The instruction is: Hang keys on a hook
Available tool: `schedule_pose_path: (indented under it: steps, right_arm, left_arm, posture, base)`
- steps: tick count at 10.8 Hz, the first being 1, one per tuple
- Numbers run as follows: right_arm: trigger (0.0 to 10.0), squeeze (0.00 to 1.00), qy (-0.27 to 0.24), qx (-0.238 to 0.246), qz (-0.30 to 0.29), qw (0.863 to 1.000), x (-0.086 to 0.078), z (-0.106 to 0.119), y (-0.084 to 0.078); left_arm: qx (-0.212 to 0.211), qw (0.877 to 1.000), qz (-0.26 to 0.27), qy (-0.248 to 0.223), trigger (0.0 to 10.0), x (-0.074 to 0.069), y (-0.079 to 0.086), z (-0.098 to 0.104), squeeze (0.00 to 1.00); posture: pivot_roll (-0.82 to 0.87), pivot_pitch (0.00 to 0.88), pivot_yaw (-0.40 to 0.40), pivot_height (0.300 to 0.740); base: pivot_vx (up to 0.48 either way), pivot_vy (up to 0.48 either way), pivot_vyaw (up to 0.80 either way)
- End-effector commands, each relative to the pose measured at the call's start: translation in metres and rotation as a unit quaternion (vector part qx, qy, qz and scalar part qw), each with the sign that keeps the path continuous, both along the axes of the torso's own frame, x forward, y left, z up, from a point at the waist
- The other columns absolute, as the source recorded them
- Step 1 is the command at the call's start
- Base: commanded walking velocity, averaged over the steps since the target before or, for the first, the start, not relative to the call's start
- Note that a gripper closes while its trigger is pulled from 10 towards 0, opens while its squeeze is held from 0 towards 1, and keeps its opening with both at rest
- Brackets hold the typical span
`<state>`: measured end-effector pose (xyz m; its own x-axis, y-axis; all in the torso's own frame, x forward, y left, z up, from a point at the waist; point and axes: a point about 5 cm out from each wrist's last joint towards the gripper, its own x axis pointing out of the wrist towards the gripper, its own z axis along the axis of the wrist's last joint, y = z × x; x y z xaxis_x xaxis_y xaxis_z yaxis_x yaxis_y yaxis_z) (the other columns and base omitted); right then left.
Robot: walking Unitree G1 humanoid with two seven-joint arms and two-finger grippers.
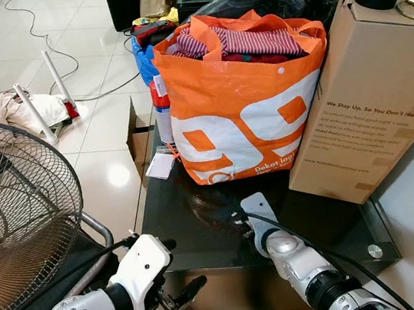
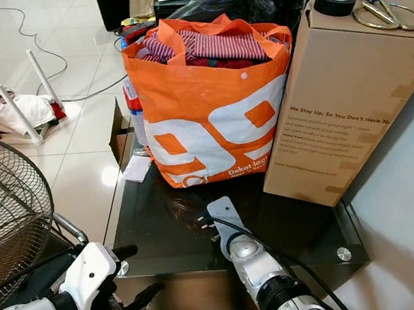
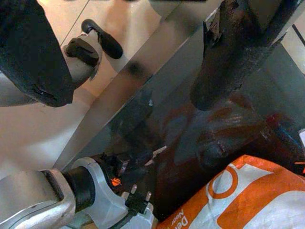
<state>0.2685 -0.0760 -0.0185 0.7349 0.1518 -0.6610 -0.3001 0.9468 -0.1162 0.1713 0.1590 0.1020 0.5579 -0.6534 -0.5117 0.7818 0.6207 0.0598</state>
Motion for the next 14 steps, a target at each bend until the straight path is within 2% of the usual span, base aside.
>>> schedule_pose_path:
  steps: [1,2,3,4,5,6,14]
  right_arm:
    - [10.0,0.00,-0.003,-0.005,-0.004,1.000,0.001,0.000,-0.001]
    - [8.9,0.00,-0.002,-0.005,-0.007,1.000,0.000,-0.001,0.000]
    - [2.6,0.00,0.000,0.000,-0.014,1.000,-0.001,-0.002,0.002]
    - [1.2,0.00,0.001,0.006,-0.019,1.000,-0.001,-0.003,0.003]
    - [0.3,0.00,0.000,0.015,-0.026,1.000,-0.001,-0.003,0.004]
    - [0.0,0.00,0.001,0.021,-0.031,0.999,-0.002,-0.003,0.004]
    - [0.0,0.00,0.001,0.034,-0.041,0.999,-0.003,-0.005,0.010]
  left_arm:
    - [0.005,1.000,-0.002,-0.004,10.0,0.000,0.001,0.000,0.00]
    - [0.005,1.000,-0.002,-0.004,10.0,0.000,0.001,0.000,0.00]
    - [0.006,1.000,-0.002,-0.004,10.0,0.000,0.002,0.000,0.00]
    - [0.007,1.000,-0.003,-0.004,10.0,0.000,0.002,0.000,0.00]
    - [0.007,1.000,-0.004,-0.005,10.0,0.000,0.001,0.001,0.00]
    - [0.007,1.000,-0.004,-0.005,10.0,0.000,0.001,0.001,0.00]
    - [0.016,1.000,-0.001,-0.004,10.0,-0.002,0.006,0.003,0.00]
  posture:
    - [0.07,0.034,-0.049,0.740]
    - [0.07,0.033,-0.049,0.740]
    - [0.07,0.030,-0.049,0.740]
    - [0.08,0.028,-0.048,0.740]
    - [0.08,0.028,-0.047,0.740]
    - [0.08,0.028,-0.047,0.740]
    - [0.10,0.041,-0.043,0.740]
  base:
    - [0.000,0.000,0.00]
    - [0.000,0.000,0.00]
    - [0.000,0.000,0.00]
    - [0.000,0.000,0.00]
    - [0.000,0.000,0.00]
    - [0.000,0.000,0.00]
    - [0.000,0.000,0.00]
